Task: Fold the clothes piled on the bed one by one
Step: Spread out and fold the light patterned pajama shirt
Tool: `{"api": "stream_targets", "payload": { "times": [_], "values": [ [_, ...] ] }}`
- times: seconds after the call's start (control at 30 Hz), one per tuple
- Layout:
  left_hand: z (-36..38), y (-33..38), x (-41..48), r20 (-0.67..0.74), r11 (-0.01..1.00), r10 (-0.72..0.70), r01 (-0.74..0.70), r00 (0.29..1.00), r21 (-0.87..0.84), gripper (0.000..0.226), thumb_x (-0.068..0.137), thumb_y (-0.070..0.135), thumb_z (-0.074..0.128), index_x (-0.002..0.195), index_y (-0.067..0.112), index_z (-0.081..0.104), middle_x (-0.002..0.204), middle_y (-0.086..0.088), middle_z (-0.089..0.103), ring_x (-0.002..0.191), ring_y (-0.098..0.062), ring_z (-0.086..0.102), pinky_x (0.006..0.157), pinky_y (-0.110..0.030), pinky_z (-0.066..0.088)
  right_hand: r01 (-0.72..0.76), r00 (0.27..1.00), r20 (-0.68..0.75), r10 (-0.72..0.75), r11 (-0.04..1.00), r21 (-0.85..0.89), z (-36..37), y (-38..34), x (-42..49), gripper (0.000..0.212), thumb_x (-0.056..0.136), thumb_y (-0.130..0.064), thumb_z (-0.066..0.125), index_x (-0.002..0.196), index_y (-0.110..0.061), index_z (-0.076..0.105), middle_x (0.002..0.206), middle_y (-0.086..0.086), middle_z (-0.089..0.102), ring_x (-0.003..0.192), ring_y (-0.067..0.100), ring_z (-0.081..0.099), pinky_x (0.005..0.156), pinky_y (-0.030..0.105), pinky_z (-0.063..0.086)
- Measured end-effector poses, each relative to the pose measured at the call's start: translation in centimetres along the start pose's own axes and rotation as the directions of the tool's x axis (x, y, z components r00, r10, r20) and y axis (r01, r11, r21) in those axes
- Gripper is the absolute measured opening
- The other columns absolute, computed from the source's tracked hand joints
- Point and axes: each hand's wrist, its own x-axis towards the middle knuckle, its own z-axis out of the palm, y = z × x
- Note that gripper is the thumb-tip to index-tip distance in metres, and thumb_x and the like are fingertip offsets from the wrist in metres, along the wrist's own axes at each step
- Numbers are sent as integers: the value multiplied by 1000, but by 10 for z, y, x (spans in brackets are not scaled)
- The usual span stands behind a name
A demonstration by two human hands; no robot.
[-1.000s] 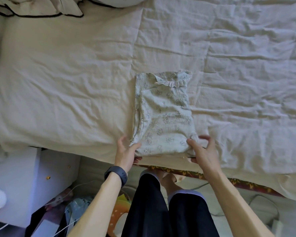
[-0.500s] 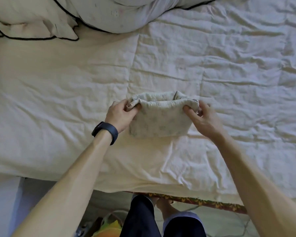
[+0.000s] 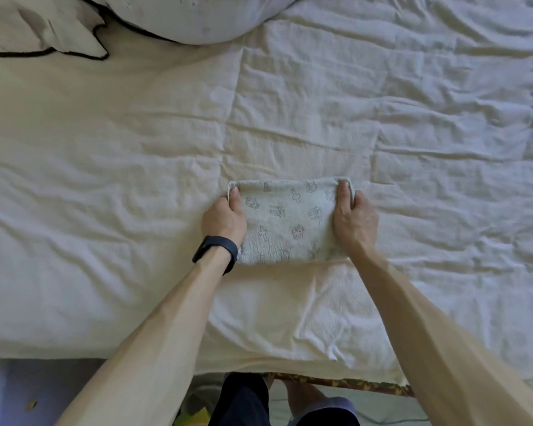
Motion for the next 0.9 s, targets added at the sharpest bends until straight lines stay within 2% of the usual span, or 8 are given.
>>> {"api": "stream_targets", "payload": {
  "times": [0.17,0.27,0.3,0.37,0.47,0.53,0.7,0.9],
  "values": [
    [4,-1,11,28,994,-28,25,999,105,58,102,60,30,71,16,53,66,-2,58,57,-17,50,47,-28,28,-66,997,25,68,994,-87,9,5,1,60,101,-67,29,113,-21,65,87,-2,61,88,24,58,80,39,42],
    [-1,4,-3,-42,968,83,-70,996,243,40,101,52,38,108,16,56,97,-9,65,75,-27,57,57,-31,39,-32,999,-22,29,984,-177,1,0,-6,54,101,-62,35,126,-18,54,107,1,60,102,26,58,86,42,43],
    [-3,3,-11,-114,944,199,-159,973,288,38,100,46,42,121,16,51,113,-12,61,90,-32,57,65,-35,44,22,998,-61,-35,980,-199,-4,-1,-9,53,102,-58,39,133,-17,50,125,5,56,114,27,56,93,41,43],
    [-5,10,-31,-211,836,497,-398,842,378,46,96,40,49,135,15,48,135,-14,51,115,-36,52,85,-47,45,188,960,-158,-230,952,-242,-12,-7,-18,50,102,-48,45,143,-20,46,147,7,45,131,28,46,105,41,36],
    [12,23,-62,36,636,705,-653,709,412,57,97,42,39,150,20,41,158,-6,36,146,-27,32,114,-55,26,507,804,-121,-582,778,-372,-8,-14,-37,45,104,-39,43,145,-24,53,156,4,44,143,28,39,111,43,32],
    [28,25,-73,200,582,677,-682,708,443,64,99,46,23,158,22,25,166,2,19,154,-17,12,121,-55,14,629,737,42,-674,662,-407,1,-13,-40,46,106,-36,35,146,-25,54,159,4,43,151,24,32,119,45,26],
    [40,3,-29,274,576,579,-623,768,530,66,99,58,18,159,35,3,168,7,-3,155,-22,-6,123,-54,-5,602,799,324,-507,668,-438,16,-1,-4,56,108,-46,16,161,-29,25,170,-5,18,158,13,4,127,50,2],
    [54,-19,-20,136,733,464,-465,875,497,71,94,69,17,158,43,3,168,7,-9,154,-26,-14,117,-63,-9,542,839,247,-485,707,-455,30,23,2,59,105,-59,19,161,-40,18,172,-4,7,158,17,-5,127,50,-2]
  ]
}}
